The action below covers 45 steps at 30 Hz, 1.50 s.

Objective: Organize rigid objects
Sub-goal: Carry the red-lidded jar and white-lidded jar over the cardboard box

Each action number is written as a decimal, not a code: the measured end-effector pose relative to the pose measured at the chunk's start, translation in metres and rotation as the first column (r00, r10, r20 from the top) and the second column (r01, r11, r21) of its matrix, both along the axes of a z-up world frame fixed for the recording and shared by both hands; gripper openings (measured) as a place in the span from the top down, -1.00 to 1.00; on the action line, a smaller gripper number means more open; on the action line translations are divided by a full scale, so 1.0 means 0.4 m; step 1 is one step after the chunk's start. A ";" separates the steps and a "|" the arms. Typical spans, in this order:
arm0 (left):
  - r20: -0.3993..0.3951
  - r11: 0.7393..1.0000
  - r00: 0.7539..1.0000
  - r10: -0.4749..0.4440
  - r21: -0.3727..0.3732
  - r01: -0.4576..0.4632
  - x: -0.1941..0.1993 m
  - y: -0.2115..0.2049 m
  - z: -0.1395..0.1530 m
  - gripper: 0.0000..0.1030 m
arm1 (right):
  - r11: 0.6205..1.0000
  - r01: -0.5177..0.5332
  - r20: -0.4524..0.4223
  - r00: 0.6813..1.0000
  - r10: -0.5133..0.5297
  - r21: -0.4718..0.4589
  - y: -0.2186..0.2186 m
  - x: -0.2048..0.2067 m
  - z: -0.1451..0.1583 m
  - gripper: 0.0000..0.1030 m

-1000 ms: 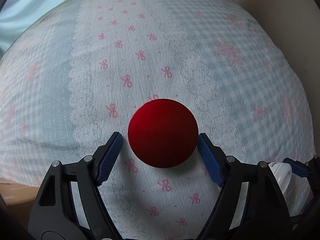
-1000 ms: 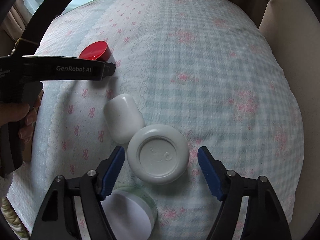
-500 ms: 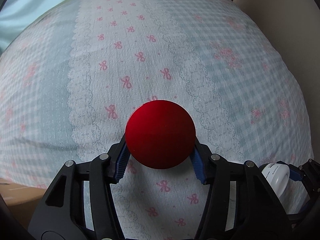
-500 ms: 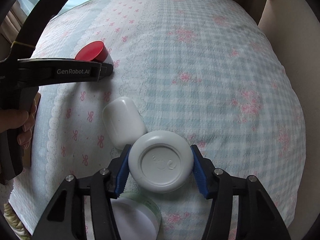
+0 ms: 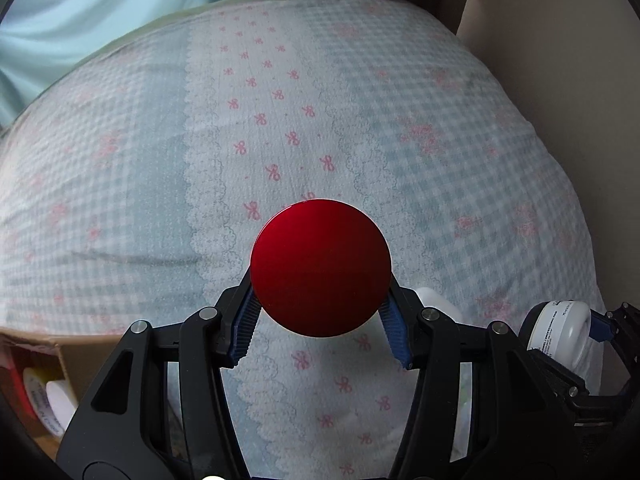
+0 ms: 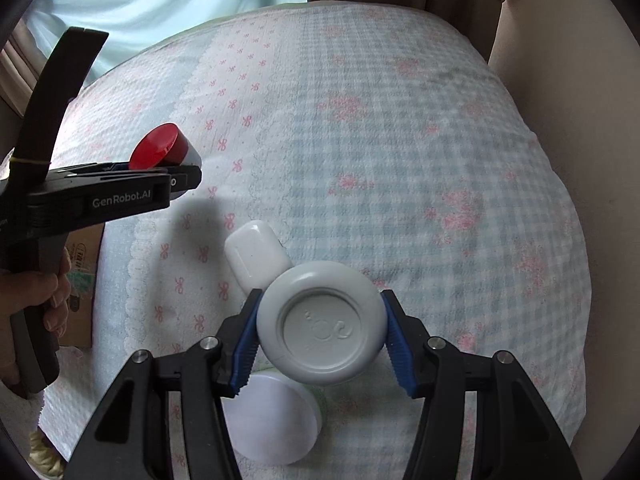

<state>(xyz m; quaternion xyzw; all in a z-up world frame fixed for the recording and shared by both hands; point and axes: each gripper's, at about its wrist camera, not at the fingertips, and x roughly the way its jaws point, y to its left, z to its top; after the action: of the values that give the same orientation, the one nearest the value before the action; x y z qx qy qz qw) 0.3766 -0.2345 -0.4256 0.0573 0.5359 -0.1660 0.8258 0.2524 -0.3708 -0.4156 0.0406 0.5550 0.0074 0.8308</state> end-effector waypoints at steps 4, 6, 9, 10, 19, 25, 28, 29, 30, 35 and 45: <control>0.042 0.999 0.999 0.013 -0.036 -0.011 -0.061 0.020 0.131 0.01 | 1.000 0.017 0.025 1.000 -0.017 0.010 -0.002 -0.036 0.104 -0.02; 0.057 0.998 0.998 0.026 -0.058 -0.023 -0.097 0.035 0.202 0.01 | 0.999 0.031 0.032 0.999 -0.032 0.032 -0.002 -0.055 0.166 -0.01; 0.074 0.995 0.996 0.051 -0.094 -0.044 -0.158 0.059 0.312 0.01 | 0.999 0.031 0.061 0.998 -0.032 0.027 0.007 -0.085 0.266 -0.02; 0.078 0.993 0.995 0.058 -0.105 -0.050 -0.178 0.067 0.348 0.01 | 0.999 0.026 0.072 0.997 -0.028 0.026 0.013 -0.096 0.299 -0.02; 0.096 0.989 0.990 0.107 -0.114 -0.096 -0.343 0.214 0.595 0.01 | 0.997 -0.047 0.130 0.991 0.039 0.054 0.100 -0.164 0.527 -0.02; 0.120 0.978 0.977 0.174 -0.135 -0.158 -0.413 0.351 0.660 0.01 | 0.993 -0.103 0.144 0.985 0.093 0.064 0.196 -0.186 0.598 -0.01; 0.110 0.971 0.975 0.194 -0.160 -0.175 -0.438 0.423 0.666 0.01 | 0.990 -0.127 0.156 0.981 0.116 0.062 0.256 -0.186 0.625 -0.01; 0.106 0.969 0.974 0.200 -0.168 -0.180 -0.448 0.448 0.668 0.01 | 0.989 -0.134 0.161 0.979 0.122 0.062 0.278 -0.186 0.634 -0.01; 0.105 0.968 0.973 0.203 -0.172 -0.183 -0.456 0.474 0.669 0.01 | 0.988 -0.141 0.166 0.978 0.129 0.061 0.301 -0.187 0.644 -0.01; 0.115 0.972 0.974 0.197 -0.153 -0.178 -0.481 0.605 0.668 0.01 | 0.986 -0.157 0.187 0.972 0.145 0.053 0.433 -0.180 0.677 -0.01; 0.112 0.986 0.984 0.138 -0.111 -0.126 -0.438 0.831 0.617 0.01 | 0.985 -0.156 0.165 0.976 0.144 0.067 0.686 -0.131 0.635 -0.01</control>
<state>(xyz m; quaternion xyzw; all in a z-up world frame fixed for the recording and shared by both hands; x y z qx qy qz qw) 0.2014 0.0981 -0.1789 -0.0114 0.4789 -0.1345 0.8674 0.2000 -0.0963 -0.1616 0.0310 0.4876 0.0955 0.8673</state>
